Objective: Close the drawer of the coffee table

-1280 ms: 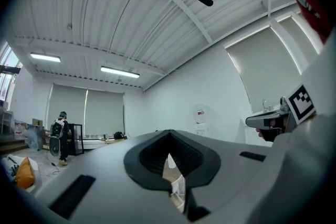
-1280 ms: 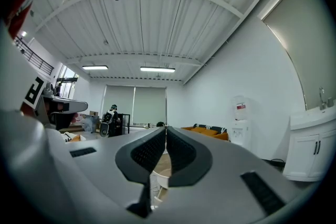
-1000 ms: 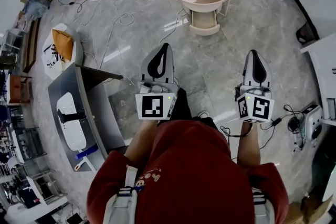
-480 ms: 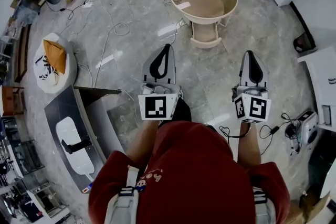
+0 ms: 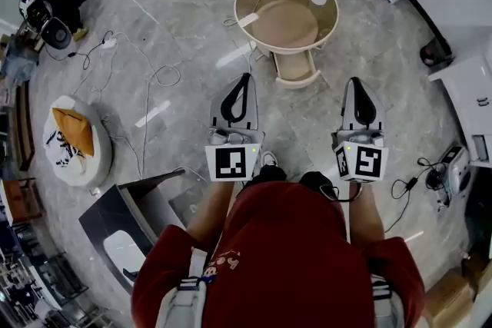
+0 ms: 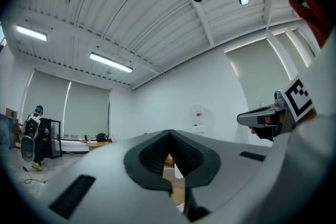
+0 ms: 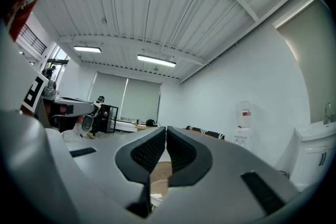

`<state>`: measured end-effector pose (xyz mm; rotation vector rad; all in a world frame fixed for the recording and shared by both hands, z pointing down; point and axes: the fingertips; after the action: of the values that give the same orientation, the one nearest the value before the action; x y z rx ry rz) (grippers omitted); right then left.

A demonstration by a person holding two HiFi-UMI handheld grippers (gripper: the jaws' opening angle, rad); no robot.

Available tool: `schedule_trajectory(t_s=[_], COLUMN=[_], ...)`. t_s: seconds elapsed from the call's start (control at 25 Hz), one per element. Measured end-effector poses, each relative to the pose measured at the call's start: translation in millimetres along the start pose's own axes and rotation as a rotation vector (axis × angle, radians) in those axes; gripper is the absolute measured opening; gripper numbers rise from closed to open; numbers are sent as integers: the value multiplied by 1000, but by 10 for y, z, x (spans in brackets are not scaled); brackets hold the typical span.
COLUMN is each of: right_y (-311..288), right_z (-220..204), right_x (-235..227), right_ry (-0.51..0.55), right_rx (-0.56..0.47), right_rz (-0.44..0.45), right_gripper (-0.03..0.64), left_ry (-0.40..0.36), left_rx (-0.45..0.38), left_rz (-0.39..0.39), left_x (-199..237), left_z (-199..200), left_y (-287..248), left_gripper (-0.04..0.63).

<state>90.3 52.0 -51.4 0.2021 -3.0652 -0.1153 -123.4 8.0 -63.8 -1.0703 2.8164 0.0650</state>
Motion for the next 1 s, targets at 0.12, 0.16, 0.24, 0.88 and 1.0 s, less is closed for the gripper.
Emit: schedule_trajectory(t_s=[0.12,0.16,0.24,0.88,1.0], right_y=[-148,-195,-303,-1201,-1321], right_z=[-14,-23,-52,-752,-1076], right_x=[-43,-90,-193,-870,-806], right_ry=[35,36,19,-43,-62], right_rx=[-7,-9,-10,63,108], right_rz=[-25,-32,-41,-21,40], right_gripper=[23,23,23,24,23], left_ry=[-1,1,-4,-7,-28], left_rx=[2,-4,-8,-20,33], left_rz=[-25,-28,-30,27,34], left_x=[21,8,-13,-81,-89], left_z=[-64,-68,-65,-380,-651], left_y=[-236,-304,-425,-1458,-1528], left_gripper=[10,10,11,10,11])
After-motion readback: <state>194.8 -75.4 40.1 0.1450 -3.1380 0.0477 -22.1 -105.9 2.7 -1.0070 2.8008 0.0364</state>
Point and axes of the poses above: the fingertips, and each gripper's own axes: y backward along the fingers, x to its left, z out of its top, and after that the axes turned 10 degrees about -z, right-handed
